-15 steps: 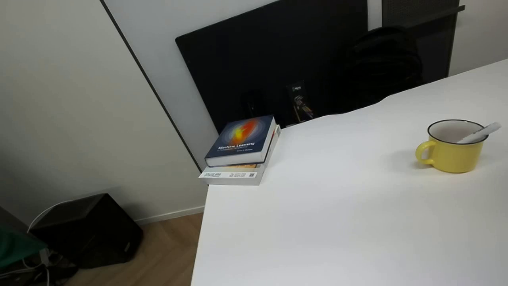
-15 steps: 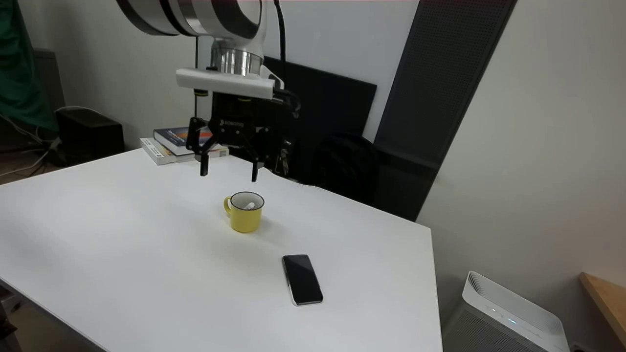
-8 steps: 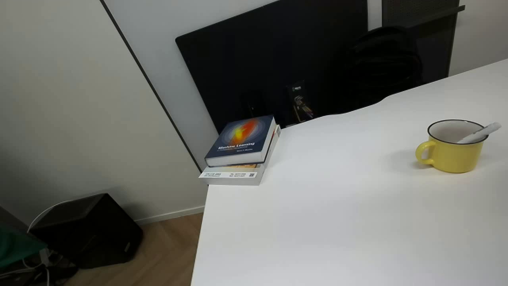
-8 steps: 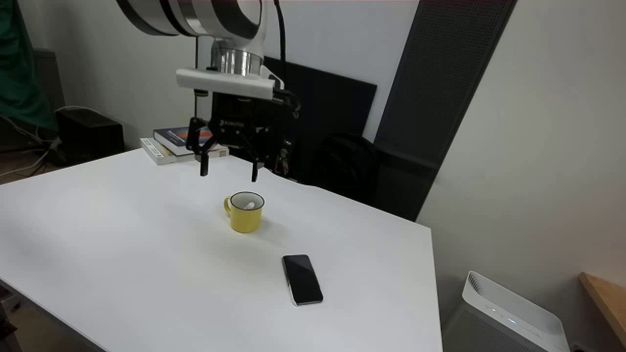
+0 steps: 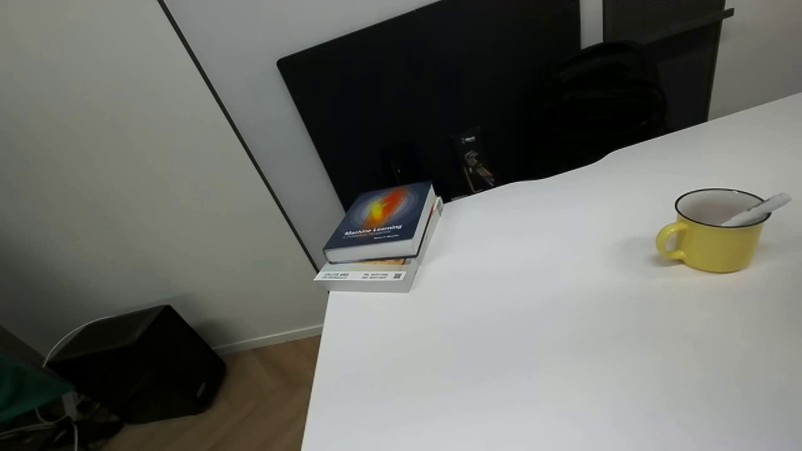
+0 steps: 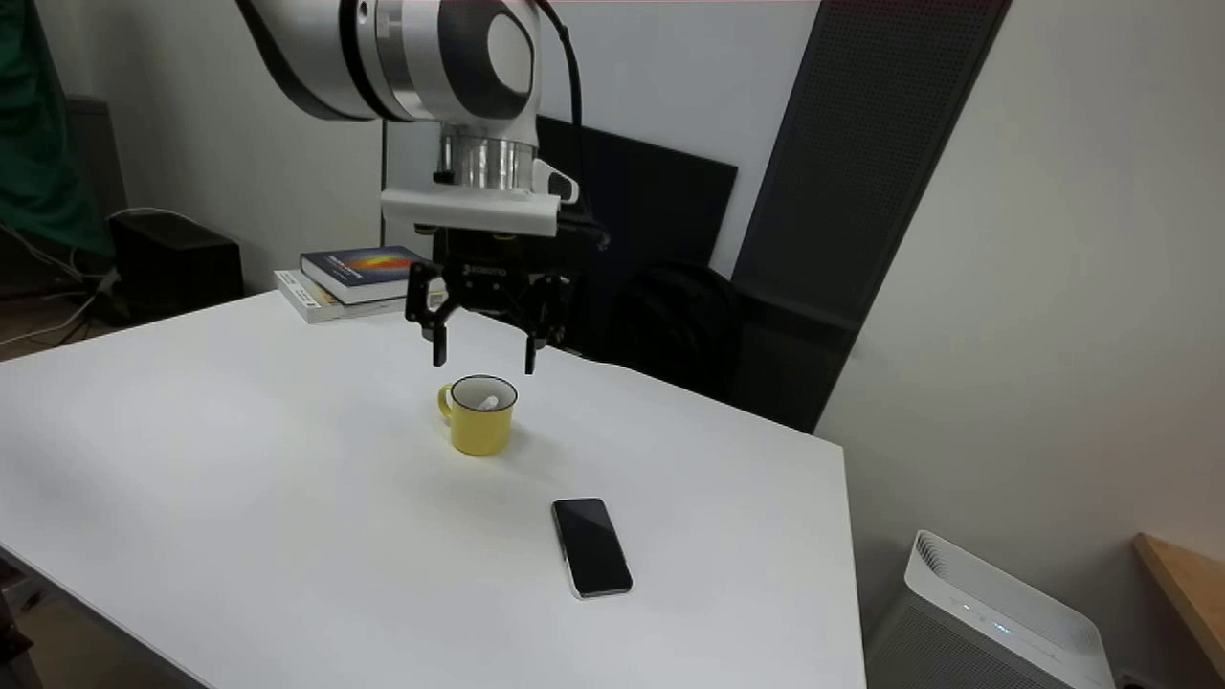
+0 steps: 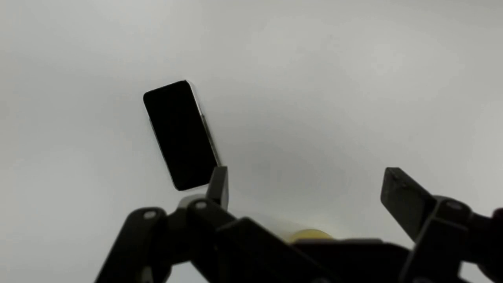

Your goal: Remove the marker from the cup and put it on the table

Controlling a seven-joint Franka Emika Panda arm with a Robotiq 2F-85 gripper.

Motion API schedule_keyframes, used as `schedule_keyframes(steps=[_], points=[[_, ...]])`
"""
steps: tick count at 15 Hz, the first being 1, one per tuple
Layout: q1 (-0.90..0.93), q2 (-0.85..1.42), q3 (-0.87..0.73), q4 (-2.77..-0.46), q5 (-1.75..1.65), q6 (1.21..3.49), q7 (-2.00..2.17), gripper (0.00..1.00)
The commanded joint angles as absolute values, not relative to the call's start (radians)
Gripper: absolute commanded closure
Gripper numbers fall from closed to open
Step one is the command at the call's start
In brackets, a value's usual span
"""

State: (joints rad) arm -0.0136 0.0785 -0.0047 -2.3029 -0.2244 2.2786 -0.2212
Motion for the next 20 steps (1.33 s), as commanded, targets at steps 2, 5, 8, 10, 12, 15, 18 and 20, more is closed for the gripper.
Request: schedule_keyframes(steps=[2, 5, 8, 10, 12, 15, 18, 20], points=[[-0.02, 0.162, -0.032, -2.282, -0.279, 2.449, -0.1, 0.0], [-0.028, 0.22, -0.046, -2.235, -0.232, 2.513, -0.063, 0.0], [-0.029, 0.265, -0.049, -2.197, -0.186, 2.582, -0.037, 0.0], [-0.021, 0.295, -0.049, -2.175, -0.174, 2.621, -0.022, 0.0], [-0.017, 0.332, -0.033, -2.153, -0.139, 2.644, -0.034, 0.0], [-0.033, 0.383, 0.023, -2.117, -0.051, 2.659, -0.117, 0.0], [-0.047, 0.428, 0.067, -2.076, -0.001, 2.669, -0.203, 0.0], [-0.06, 0.452, 0.085, -2.05, 0.014, 2.671, -0.251, 0.0]])
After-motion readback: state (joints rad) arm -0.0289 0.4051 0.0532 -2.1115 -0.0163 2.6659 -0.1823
